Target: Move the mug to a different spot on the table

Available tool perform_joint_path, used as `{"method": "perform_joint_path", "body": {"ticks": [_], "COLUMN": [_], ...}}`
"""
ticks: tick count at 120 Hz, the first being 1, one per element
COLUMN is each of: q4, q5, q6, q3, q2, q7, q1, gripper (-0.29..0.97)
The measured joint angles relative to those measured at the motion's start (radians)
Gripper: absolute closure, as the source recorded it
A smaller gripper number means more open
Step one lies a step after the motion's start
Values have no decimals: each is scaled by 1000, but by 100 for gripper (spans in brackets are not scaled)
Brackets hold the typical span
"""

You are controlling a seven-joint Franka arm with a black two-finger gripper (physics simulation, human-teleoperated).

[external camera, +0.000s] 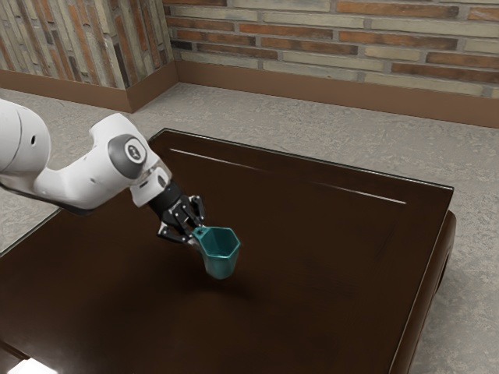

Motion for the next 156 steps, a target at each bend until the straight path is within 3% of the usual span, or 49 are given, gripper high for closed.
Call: {"method": "perform_joint_path", "body": {"ticks": [66,104,156], "q4": [107,164,132], "q5": [-150,-169,-191], "q6": [-105,-149,-187], "q3": [1,2,4], "q2": [87,145,146], "q7": [68,102,141], "q1": [125,203,220], "gripper": [67,67,67]}}
